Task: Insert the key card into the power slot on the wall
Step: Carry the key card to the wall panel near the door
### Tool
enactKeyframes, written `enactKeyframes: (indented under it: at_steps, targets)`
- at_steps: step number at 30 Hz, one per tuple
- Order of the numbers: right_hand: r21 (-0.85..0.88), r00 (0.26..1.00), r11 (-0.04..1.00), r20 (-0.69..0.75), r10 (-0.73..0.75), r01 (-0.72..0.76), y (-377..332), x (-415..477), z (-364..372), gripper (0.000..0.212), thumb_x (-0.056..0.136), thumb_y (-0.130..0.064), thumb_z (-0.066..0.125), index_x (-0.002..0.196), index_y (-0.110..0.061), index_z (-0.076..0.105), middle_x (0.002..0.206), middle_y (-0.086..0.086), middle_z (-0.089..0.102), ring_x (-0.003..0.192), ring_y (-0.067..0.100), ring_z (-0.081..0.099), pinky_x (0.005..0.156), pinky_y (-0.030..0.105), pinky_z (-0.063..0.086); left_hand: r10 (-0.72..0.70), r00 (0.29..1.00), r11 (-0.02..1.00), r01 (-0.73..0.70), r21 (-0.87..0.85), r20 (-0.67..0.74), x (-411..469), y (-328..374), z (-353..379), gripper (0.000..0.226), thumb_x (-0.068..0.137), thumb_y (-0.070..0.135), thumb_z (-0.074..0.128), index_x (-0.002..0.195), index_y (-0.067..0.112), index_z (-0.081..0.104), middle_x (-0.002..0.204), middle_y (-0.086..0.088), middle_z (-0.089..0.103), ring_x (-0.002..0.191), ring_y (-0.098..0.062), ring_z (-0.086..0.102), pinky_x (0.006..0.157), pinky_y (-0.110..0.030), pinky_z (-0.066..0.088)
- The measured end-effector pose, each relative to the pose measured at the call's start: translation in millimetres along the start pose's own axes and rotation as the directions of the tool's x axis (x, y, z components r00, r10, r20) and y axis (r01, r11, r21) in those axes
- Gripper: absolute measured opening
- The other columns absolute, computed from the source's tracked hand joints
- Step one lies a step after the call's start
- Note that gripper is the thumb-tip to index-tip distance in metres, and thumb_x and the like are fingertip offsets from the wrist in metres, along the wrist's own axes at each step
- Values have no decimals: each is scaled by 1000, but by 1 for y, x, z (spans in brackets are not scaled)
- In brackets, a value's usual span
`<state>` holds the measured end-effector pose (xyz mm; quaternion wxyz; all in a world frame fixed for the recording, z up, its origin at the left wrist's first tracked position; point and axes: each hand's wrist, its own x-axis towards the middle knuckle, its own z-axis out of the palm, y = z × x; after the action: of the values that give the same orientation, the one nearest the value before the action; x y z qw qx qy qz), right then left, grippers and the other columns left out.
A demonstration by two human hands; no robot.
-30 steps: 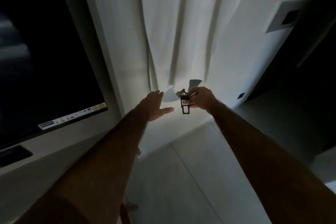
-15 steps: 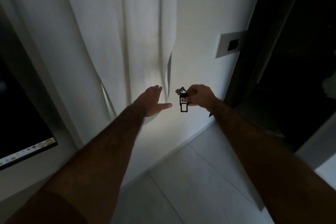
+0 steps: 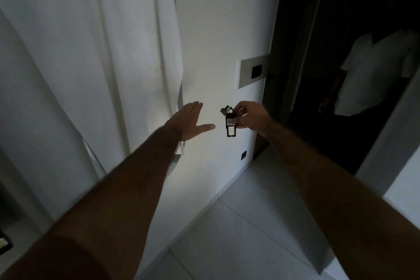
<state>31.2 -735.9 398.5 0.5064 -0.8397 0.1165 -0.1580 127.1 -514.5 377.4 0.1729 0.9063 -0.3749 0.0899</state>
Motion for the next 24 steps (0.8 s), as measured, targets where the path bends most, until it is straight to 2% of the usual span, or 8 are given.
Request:
enactKeyframes:
  at_steps: [4,9,15,20,24]
  targets:
    - [-12,999,1000,-45,0,-1,-6,27,1,30,76,9,79,101,3,65,88,19,68,78,29,69,81,50,61,47,999,999,-47,3,13,33,-17,-2,105,85,74,50,159,8,15,167,-11,16,154,-22,12,124,-38,13]
    - [-27,994,1000,-109,6,-9,-5,60,6,31,75,8,80,102,4,65,90,18,66,78,29,68,78,47,62,84,996,996,-84,-14,18,70,-38,3,105,85,74,51,159,9,14,168,-10,15,154,-22,11,125,-39,14]
    - [-64,993,997,-115,28,-36,12,91,1,34,77,7,79,108,7,64,93,17,67,75,26,69,61,28,63,111,993,994,-111,-6,39,108,-46,23,105,86,74,50,159,8,14,167,-11,15,154,-23,12,124,-38,14]
    - [-53,995,998,-99,24,-29,31,129,-23,36,78,9,77,110,10,61,101,28,68,85,37,72,71,39,65,104,993,995,-104,-1,48,147,-43,44,105,85,75,50,159,8,15,167,-11,16,154,-23,12,124,-40,16]
    - [-24,996,999,-87,24,-26,49,163,-52,36,78,11,76,111,11,60,96,25,67,83,32,70,70,38,65,79,996,997,-79,19,31,189,-31,59,106,85,76,49,159,8,14,167,-10,16,154,-23,12,124,-38,15]
